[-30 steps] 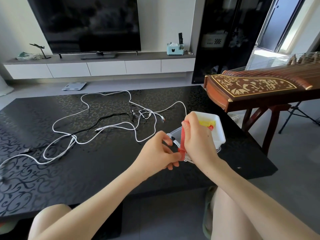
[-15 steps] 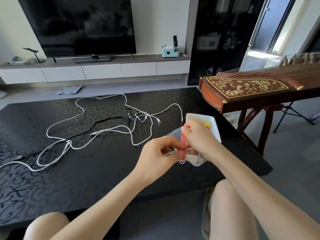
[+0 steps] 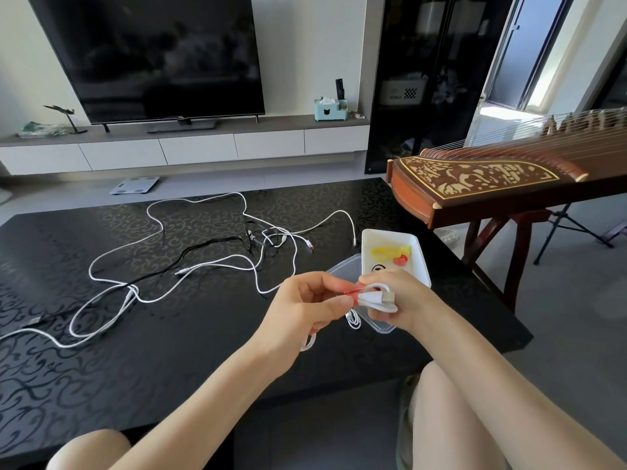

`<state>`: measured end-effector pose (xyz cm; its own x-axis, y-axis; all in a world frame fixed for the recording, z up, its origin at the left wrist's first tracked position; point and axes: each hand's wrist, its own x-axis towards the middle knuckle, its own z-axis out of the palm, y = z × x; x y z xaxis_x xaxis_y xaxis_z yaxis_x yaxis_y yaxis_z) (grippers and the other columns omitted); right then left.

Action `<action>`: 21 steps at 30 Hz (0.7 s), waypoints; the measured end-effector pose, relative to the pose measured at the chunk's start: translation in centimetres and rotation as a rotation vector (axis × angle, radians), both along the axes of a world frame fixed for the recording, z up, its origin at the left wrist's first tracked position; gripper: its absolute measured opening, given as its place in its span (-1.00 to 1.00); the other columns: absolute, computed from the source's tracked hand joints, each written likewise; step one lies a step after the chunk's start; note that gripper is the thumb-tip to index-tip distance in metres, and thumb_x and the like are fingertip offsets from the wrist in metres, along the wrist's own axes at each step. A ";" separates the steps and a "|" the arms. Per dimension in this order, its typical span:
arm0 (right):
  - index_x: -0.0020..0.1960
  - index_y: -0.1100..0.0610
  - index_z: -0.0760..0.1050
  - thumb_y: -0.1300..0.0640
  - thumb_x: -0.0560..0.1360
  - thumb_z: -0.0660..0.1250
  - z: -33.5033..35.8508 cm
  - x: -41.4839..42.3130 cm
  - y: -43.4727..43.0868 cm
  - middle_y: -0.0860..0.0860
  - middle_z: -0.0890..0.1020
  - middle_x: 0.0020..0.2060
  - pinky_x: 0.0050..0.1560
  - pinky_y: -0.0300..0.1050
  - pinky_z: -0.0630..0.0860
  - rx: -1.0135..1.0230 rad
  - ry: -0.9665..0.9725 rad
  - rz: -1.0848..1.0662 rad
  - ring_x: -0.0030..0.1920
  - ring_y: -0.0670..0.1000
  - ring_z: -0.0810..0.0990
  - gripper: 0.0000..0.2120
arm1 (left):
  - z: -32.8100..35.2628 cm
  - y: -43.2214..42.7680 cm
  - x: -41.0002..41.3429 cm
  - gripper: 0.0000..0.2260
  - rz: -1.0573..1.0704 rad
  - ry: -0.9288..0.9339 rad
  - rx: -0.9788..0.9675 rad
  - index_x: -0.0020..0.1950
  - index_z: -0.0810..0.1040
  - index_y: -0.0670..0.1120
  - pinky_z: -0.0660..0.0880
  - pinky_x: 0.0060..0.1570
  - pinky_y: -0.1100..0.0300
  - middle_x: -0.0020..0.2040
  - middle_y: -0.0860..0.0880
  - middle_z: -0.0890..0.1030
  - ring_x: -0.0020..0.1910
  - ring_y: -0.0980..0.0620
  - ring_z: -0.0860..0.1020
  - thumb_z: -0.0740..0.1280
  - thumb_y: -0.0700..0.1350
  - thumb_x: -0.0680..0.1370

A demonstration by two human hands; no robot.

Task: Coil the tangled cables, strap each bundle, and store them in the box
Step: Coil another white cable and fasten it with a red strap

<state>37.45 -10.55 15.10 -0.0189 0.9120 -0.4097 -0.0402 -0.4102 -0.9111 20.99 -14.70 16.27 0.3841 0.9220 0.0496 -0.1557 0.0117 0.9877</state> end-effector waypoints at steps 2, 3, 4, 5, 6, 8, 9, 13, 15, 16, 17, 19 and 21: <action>-0.51 0.16 0.51 0.38 0.52 0.17 -0.3 0.1 -0.5 0.06 0.42 -0.53 -0.55 -0.26 0.33 -0.001 0.040 0.014 -0.55 -0.07 0.39 -0.55 | 0.0 0.1 0.0 -0.92 0.014 -0.005 -0.028 -0.22 0.67 -0.09 0.14 -0.51 0.34 -0.25 -0.19 0.49 -0.51 0.13 0.24 0.42 -0.23 0.34; -0.53 0.14 0.54 0.36 0.52 0.18 -0.6 0.2 -0.9 0.05 0.45 -0.57 -0.57 -0.27 0.35 0.013 0.037 0.019 -0.59 -0.06 0.41 -0.52 | 0.0 0.2 0.0 -0.93 0.017 -0.009 -0.040 -0.21 0.67 -0.10 0.15 -0.52 0.34 -0.25 -0.20 0.48 -0.52 0.13 0.24 0.42 -0.24 0.36; -0.44 0.14 0.58 0.32 0.54 0.19 -0.7 0.0 -1.1 0.06 0.50 -0.57 -0.56 -0.25 0.41 0.051 0.009 0.018 -0.58 -0.04 0.46 -0.59 | 0.0 0.3 0.0 -0.94 0.015 -0.017 -0.043 -0.20 0.66 -0.12 0.15 -0.52 0.34 -0.24 -0.21 0.49 -0.52 0.13 0.24 0.42 -0.25 0.38; -0.26 0.18 0.59 0.27 0.55 0.21 -0.9 -0.1 -1.4 0.06 0.57 -0.49 -0.50 -0.19 0.49 0.108 -0.034 0.008 -0.51 -0.02 0.54 -0.74 | 0.0 0.4 -0.1 -0.94 0.013 -0.030 -0.047 -0.20 0.66 -0.12 0.16 -0.52 0.34 -0.23 -0.20 0.50 -0.53 0.14 0.25 0.42 -0.26 0.39; -0.10 0.18 0.55 0.21 0.54 0.25 -1.3 0.0 -1.6 0.05 0.62 -0.37 -0.38 -0.13 0.55 0.182 -0.070 -0.011 -0.40 -0.02 0.60 -0.88 | 0.1 0.6 -0.1 -0.93 0.012 -0.044 -0.052 -0.21 0.66 -0.11 0.16 -0.53 0.34 -0.22 -0.20 0.50 -0.53 0.14 0.26 0.41 -0.27 0.40; 0.08 0.06 0.54 0.04 0.44 0.33 -2.1 0.4 -2.2 -0.04 0.63 -0.08 -0.06 -0.13 0.53 0.368 -0.058 -0.044 -0.09 -0.09 0.63 -0.76 | 0.3 0.8 -0.2 -0.90 0.006 -0.067 -0.060 -0.24 0.65 -0.09 0.14 -0.53 0.33 -0.16 -0.24 0.48 -0.53 0.15 0.26 0.42 -0.29 0.41; 0.15 -0.03 0.56 -0.03 0.41 0.32 -2.3 0.8 -2.6 -0.11 0.61 0.05 0.07 -0.17 0.49 0.479 -0.044 -0.004 0.08 -0.12 0.59 -0.69 | 0.4 0.8 -0.2 -0.90 0.004 -0.072 -0.065 -0.26 0.64 -0.08 0.13 -0.53 0.33 -0.13 -0.26 0.47 -0.54 0.15 0.26 0.42 -0.27 0.39; 0.18 -0.04 0.58 0.14 0.50 0.21 -1.6 1.2 -4.0 -0.07 0.58 0.20 0.27 -0.09 0.45 0.706 0.018 0.296 0.29 -0.04 0.49 -0.69 | 0.6 1.2 0.0 -0.90 0.026 -0.083 -0.115 -0.27 0.60 -0.10 0.14 -0.54 0.34 -0.17 -0.22 0.46 -0.53 0.14 0.25 0.38 -0.28 0.41; 0.06 0.05 0.64 0.13 0.49 0.27 -1.1 0.5 -4.0 0.04 0.66 0.02 0.16 -0.06 0.52 0.672 0.077 0.235 0.12 0.03 0.60 -0.79 | 0.6 1.5 0.2 -0.85 0.031 -0.074 -0.148 -0.26 0.62 -0.10 0.15 -0.54 0.35 -0.29 -0.15 0.46 -0.54 0.14 0.26 0.35 -0.31 0.44; 0.01 0.06 0.65 0.12 0.47 0.34 -0.8 0.2 -4.0 0.06 0.68 -0.07 0.03 -0.10 0.56 0.667 0.084 0.190 0.02 0.03 0.64 -0.84 | 0.8 1.6 0.2 -0.86 0.026 -0.057 -0.164 -0.28 0.61 -0.09 0.13 -0.53 0.34 -0.36 -0.11 0.45 -0.54 0.14 0.27 0.36 -0.29 0.42; -0.03 0.05 0.66 0.13 0.44 0.41 -0.3 -0.1 -4.1 0.05 0.69 -0.13 -0.09 -0.17 0.57 0.685 0.061 0.160 -0.07 0.01 0.66 -0.88 | 0.9 1.6 0.2 -0.88 0.017 -0.038 -0.180 -0.31 0.61 -0.06 0.11 -0.51 0.33 -0.42 -0.06 0.43 -0.55 0.14 0.27 0.38 -0.25 0.39; -0.08 0.06 0.66 0.13 0.39 0.43 0.2 -0.4 -4.2 0.07 0.68 -0.21 -0.28 -0.22 0.56 0.722 0.007 0.142 -0.20 0.04 0.65 -0.88 | 1.2 1.7 0.1 -0.93 -0.011 -0.020 -0.205 -0.35 0.59 -0.04 0.09 -0.48 0.29 -0.46 -0.01 0.42 -0.56 0.14 0.26 0.35 -0.16 0.33; -0.08 0.11 0.66 0.12 0.36 0.42 0.7 -0.2 -4.3 0.13 0.65 -0.26 -0.39 -0.01 0.50 0.709 -0.027 0.142 -0.34 0.21 0.55 -0.85 | 1.6 1.8 0.0 -0.95 -0.043 -0.003 -0.213 -0.35 0.57 -0.05 0.10 -0.51 0.31 -0.46 -0.01 0.43 -0.56 0.14 0.26 0.35 -0.13 0.31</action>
